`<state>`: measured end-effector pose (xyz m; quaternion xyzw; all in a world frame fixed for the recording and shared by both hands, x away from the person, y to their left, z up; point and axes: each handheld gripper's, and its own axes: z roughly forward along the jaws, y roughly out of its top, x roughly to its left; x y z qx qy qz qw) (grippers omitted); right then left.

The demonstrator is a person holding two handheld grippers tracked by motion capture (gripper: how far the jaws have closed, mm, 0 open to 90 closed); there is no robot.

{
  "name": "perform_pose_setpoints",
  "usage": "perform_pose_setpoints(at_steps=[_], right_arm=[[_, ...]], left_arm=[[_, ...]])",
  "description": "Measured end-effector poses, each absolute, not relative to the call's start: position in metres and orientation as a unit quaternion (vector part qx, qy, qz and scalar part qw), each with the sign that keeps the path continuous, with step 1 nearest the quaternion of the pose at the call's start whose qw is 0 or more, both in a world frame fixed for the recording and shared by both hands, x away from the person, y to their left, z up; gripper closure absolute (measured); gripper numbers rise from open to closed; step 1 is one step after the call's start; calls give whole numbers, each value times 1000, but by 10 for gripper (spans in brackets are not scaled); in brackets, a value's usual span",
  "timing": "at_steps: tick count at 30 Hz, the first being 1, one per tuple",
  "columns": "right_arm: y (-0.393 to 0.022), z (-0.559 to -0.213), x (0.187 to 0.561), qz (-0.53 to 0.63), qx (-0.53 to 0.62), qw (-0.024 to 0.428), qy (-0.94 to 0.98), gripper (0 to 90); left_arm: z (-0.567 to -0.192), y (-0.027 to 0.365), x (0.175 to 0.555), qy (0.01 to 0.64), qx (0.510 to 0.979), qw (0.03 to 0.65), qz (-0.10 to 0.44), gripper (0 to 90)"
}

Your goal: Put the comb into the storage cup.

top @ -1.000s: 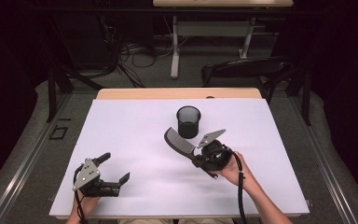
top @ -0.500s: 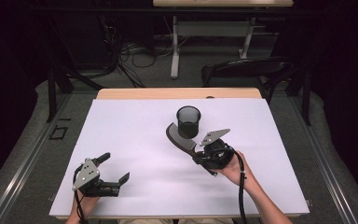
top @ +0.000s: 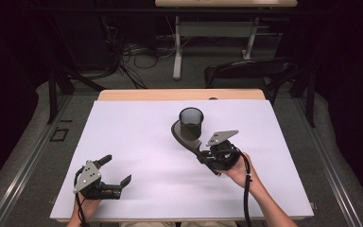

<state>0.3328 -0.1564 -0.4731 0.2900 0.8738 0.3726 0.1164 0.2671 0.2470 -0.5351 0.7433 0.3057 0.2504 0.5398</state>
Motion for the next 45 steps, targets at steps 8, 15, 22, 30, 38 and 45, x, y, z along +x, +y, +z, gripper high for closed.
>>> perform_pose_setpoints(at_steps=[8, 15, 22, 30, 38, 45], right_arm=[[-160, -471, 333, 385, 295, 127, 865, 726], [-164, -468, 333, 395, 299, 138, 857, 726], [-168, -465, 333, 402, 304, 149, 851, 726], [-172, -463, 334, 406, 310, 159, 845, 726], [-177, -461, 336, 411, 316, 167, 839, 726], [-181, -462, 339, 414, 323, 175, 833, 726]], left_arm=[[-535, 247, 267, 306, 743, 540, 251, 1], [-535, 247, 267, 306, 743, 540, 251, 1], [-535, 247, 267, 306, 743, 540, 250, 1], [-535, 247, 267, 306, 744, 538, 251, 1], [-535, 247, 267, 307, 744, 538, 251, 1], [-536, 247, 268, 308, 744, 537, 251, 1]])
